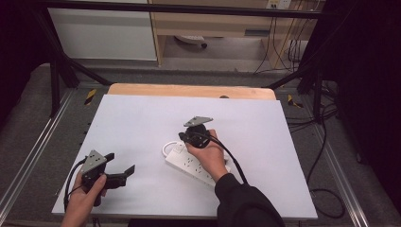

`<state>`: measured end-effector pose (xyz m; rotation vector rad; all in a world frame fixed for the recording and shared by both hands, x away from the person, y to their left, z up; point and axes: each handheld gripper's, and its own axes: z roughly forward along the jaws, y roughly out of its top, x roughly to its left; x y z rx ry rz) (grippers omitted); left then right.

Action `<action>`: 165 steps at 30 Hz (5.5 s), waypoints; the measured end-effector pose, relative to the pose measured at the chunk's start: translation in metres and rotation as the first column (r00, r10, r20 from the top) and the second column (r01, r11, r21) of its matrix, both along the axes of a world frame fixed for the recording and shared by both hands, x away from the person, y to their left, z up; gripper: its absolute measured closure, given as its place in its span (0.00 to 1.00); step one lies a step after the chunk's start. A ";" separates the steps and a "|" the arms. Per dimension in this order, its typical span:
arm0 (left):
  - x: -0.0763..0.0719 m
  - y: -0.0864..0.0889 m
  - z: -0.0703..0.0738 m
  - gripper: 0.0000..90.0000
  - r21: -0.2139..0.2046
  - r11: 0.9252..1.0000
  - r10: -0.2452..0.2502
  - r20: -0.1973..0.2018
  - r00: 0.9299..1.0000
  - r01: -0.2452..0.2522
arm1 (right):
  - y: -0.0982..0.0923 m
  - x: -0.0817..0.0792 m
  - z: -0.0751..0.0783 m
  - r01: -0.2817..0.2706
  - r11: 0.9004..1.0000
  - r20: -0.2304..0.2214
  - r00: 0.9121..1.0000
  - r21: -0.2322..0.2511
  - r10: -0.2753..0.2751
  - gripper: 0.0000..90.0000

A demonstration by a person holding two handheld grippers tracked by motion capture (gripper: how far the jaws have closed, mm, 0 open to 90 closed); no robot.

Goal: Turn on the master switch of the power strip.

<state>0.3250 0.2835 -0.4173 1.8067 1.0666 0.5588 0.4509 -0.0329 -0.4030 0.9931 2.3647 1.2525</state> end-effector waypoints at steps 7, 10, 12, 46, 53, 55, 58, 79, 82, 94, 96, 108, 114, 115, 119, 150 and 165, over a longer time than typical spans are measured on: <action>0.000 0.000 0.000 0.07 -0.001 1.000 0.001 0.001 1.000 -0.001 | 0.002 0.000 -0.005 -0.003 1.000 -0.018 1.000 -0.008 0.003 1.00; 0.000 0.000 0.000 0.07 0.000 1.000 0.001 0.001 1.000 -0.001 | 0.002 0.000 -0.006 -0.006 1.000 -0.022 1.000 -0.009 0.006 1.00; 0.000 0.000 0.000 0.07 -0.001 1.000 0.001 0.000 1.000 -0.001 | 0.003 0.000 -0.007 -0.005 1.000 -0.030 1.000 -0.011 0.005 1.00; 0.000 0.000 -0.001 0.07 0.014 1.000 -0.004 -0.005 1.000 0.004 | 0.011 -0.006 -0.029 -0.009 0.999 -0.053 0.999 -0.037 0.007 1.00; 0.000 0.000 -0.001 0.07 0.014 1.000 -0.006 -0.004 1.000 0.006 | 0.009 -0.007 -0.030 0.008 0.999 -0.041 0.999 -0.035 -0.010 1.00; 0.000 0.000 -0.001 0.07 0.015 1.000 -0.006 -0.004 1.000 0.006 | 0.006 -0.007 -0.031 0.014 0.999 -0.037 0.999 -0.032 -0.015 1.00; 0.000 0.000 -0.001 0.07 0.016 1.000 -0.005 -0.004 1.000 0.005 | 0.006 -0.007 -0.032 0.019 0.999 -0.038 0.999 -0.027 -0.020 1.00; 0.000 0.000 -0.001 0.07 0.021 1.000 -0.004 -0.001 1.000 0.004 | 0.008 -0.009 -0.030 0.010 1.000 -0.033 0.999 -0.024 -0.011 1.00; 0.000 0.000 -0.001 0.07 0.021 1.000 -0.004 -0.001 1.000 0.004 | 0.009 -0.010 -0.029 0.007 1.000 -0.034 0.999 -0.028 -0.008 1.00; 0.000 0.001 -0.001 0.07 0.019 1.000 -0.002 0.000 1.000 0.002 | 0.014 -0.011 -0.029 -0.004 0.999 -0.028 1.000 -0.038 0.003 1.00; 0.000 0.001 -0.001 0.07 0.014 1.000 -0.004 -0.002 1.000 0.004 | 0.014 -0.011 -0.029 -0.004 0.999 -0.027 1.000 -0.038 0.003 1.00; 0.000 0.001 -0.001 0.07 0.013 1.000 -0.004 0.000 1.000 0.004 | 0.016 -0.011 -0.030 -0.008 0.999 -0.026 1.000 -0.047 0.007 1.00; 0.000 0.001 -0.001 0.07 0.019 1.000 -0.002 0.000 1.000 0.002 | 0.017 -0.012 -0.031 -0.009 0.998 -0.023 1.000 -0.060 0.008 1.00; 0.000 0.001 -0.001 0.07 0.015 1.000 -0.004 -0.002 1.000 0.004 | 0.017 -0.012 -0.031 -0.009 0.998 -0.022 1.000 -0.063 0.008 1.00; 0.000 0.001 -0.001 0.07 0.020 1.000 -0.002 -0.001 1.000 0.002 | 0.017 -0.012 -0.031 -0.009 0.998 -0.027 1.000 -0.062 0.007 1.00; 0.000 0.000 -0.002 0.07 0.019 1.000 -0.003 -0.008 1.000 0.004 | 0.018 -0.012 -0.030 -0.007 0.997 -0.031 1.000 -0.075 0.004 1.00; 0.000 0.000 -0.002 0.07 0.021 1.000 -0.003 -0.008 1.000 0.004 | 0.018 -0.012 -0.031 -0.008 0.997 -0.033 0.999 -0.079 0.005 1.00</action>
